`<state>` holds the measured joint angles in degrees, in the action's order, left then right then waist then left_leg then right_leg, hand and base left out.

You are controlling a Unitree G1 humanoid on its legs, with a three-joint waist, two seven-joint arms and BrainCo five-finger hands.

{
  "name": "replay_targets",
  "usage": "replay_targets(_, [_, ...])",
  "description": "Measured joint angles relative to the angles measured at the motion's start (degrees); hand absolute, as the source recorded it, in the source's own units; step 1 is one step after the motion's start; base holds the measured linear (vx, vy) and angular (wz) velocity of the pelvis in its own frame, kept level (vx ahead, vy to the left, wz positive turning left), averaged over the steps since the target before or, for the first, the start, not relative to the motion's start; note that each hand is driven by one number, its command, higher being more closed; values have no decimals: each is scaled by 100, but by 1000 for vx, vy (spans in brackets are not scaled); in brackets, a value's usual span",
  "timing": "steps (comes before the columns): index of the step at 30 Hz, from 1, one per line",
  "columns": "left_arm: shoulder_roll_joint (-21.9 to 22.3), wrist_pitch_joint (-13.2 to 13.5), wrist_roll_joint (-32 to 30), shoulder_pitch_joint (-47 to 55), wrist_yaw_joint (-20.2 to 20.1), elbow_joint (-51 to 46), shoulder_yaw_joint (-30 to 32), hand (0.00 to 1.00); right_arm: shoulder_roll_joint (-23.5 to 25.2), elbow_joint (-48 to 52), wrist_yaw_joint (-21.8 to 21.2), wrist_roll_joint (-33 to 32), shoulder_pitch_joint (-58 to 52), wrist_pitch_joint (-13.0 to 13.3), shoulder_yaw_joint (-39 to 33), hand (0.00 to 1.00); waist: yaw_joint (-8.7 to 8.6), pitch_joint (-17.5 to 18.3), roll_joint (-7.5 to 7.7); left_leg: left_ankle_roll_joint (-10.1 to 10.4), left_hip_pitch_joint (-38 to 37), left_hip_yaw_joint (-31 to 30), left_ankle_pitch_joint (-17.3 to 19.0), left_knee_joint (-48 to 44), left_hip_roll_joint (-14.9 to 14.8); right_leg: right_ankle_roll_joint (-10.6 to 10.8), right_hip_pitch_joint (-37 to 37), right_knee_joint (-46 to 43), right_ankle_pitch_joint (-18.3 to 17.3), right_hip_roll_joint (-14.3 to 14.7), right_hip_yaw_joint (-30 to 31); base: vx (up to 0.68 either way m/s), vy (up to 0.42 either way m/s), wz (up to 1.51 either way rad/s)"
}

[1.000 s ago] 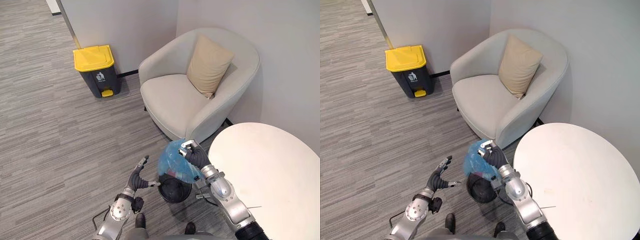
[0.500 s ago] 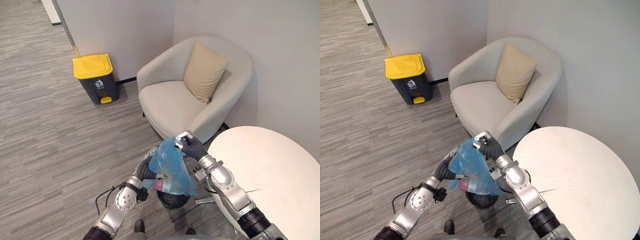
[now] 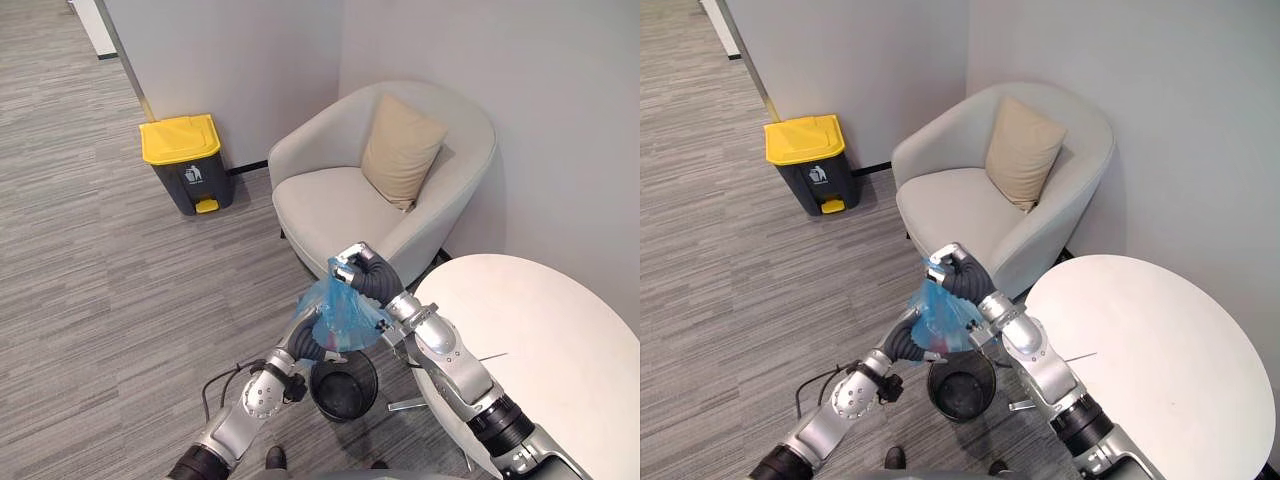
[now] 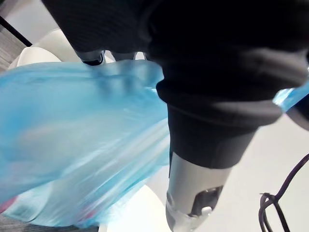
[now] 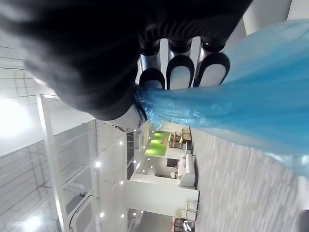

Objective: Gather rubbish on tea table into small bin, then transfer packed bag to large trash can.

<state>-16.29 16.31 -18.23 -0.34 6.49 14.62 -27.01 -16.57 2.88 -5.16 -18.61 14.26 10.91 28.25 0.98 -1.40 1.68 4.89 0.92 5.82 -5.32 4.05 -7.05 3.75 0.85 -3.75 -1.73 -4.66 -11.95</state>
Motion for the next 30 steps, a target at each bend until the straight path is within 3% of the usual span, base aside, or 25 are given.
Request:
replay_targets(14, [352, -28, -346, -176, 249, 620, -161, 0, 56, 99, 48, -165, 193, -8, 385, 100, 0, 24, 36, 1, -101, 70, 2, 7, -13, -27, -48, 11, 19, 19, 97, -3, 2, -2])
replay_targets(27, [661, -273, -732, -366, 703, 748, -143, 0, 379, 32, 147, -323, 473, -82, 916, 100, 18, 24, 35, 3, -102, 63, 3, 7, -34, -59, -78, 102, 66, 51, 104, 0, 0, 0])
replay_targets(28, [674, -263, -730, -376, 747, 747, -142, 100, 389, 32, 147, -358, 494, -82, 951, 100, 21, 24, 35, 3, -102, 61, 3, 7, -34, -59, -80, 103, 66, 51, 103, 0, 0, 0])
replay_targets(30, [693, -273, -738, -387, 844, 708, -171, 100, 392, 30, 150, -420, 616, -91, 1174, 100, 34, 24, 35, 3, -102, 56, 3, 7, -34, -59, -85, 109, 66, 52, 100, 0, 0, 0])
